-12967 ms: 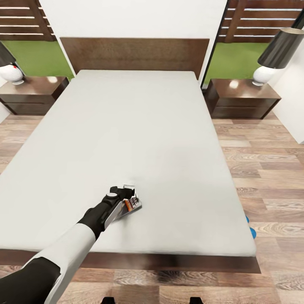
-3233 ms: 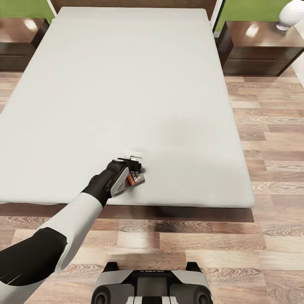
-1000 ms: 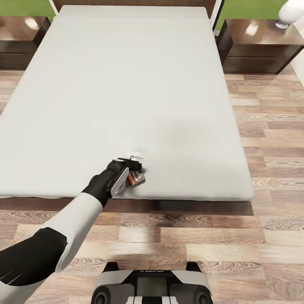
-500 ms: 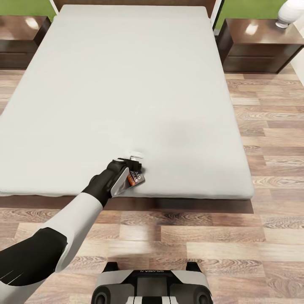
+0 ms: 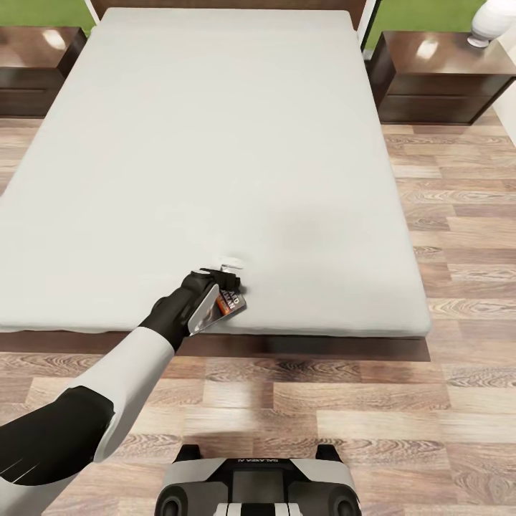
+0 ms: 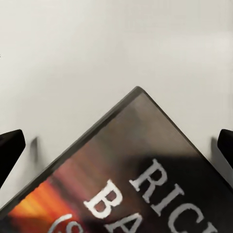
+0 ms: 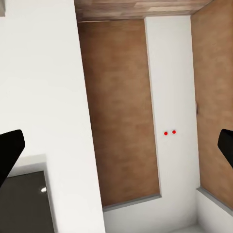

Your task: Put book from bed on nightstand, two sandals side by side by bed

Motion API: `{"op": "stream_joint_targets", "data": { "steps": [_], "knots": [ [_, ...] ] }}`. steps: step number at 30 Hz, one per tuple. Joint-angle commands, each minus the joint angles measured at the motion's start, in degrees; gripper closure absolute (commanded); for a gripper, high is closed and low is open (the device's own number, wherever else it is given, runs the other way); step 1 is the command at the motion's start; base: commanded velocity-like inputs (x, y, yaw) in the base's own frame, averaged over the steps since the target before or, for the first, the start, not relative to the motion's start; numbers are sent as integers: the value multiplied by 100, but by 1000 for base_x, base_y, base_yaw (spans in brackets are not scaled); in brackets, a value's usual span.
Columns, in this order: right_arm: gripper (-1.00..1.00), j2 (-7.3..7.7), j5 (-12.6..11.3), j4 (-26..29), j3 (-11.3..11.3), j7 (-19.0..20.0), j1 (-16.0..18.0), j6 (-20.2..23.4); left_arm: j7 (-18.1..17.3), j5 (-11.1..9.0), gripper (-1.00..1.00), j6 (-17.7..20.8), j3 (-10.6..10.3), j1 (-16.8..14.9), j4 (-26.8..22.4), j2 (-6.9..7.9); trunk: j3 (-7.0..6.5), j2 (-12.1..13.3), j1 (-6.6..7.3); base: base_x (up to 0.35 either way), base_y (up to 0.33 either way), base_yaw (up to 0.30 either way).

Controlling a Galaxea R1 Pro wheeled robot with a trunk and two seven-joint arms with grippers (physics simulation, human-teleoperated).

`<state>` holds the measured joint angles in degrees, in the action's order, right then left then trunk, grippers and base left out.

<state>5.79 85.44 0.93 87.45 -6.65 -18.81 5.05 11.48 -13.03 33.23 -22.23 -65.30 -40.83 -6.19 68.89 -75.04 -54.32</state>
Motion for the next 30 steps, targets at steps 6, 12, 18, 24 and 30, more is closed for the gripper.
{"op": "stream_joint_targets", "data": {
  "steps": [6, 12, 18, 24, 30],
  "knots": [
    [-100, 1, 60, -5, 42, -20, 0, 14, 56, -130, -100, 32, -18, 0, 113, 4, 2, -2, -1, -1, 0, 0],
    [-100, 0, 66, -5, 38, -20, 0, 14, 56, -130, -100, 30, -18, 0, 114, 4, 2, -2, -1, -9, 0, 0],
    [-100, -3, 68, -5, 36, -20, 0, 14, 56, -130, -100, 28, -18, 0, 112, 4, 2, -2, -1, -51, 0, 0],
    [-100, -6, 69, -5, 36, -20, 0, 14, 56, -130, -100, 26, -18, 0, 111, 4, 2, -2, -1, -20, 0, 0],
    [-100, -7, 69, -5, 36, -20, 0, 14, 56, -130, -100, 25, -18, 0, 110, 4, 2, -2, -1, -7, 0, 0]
  ]
}}
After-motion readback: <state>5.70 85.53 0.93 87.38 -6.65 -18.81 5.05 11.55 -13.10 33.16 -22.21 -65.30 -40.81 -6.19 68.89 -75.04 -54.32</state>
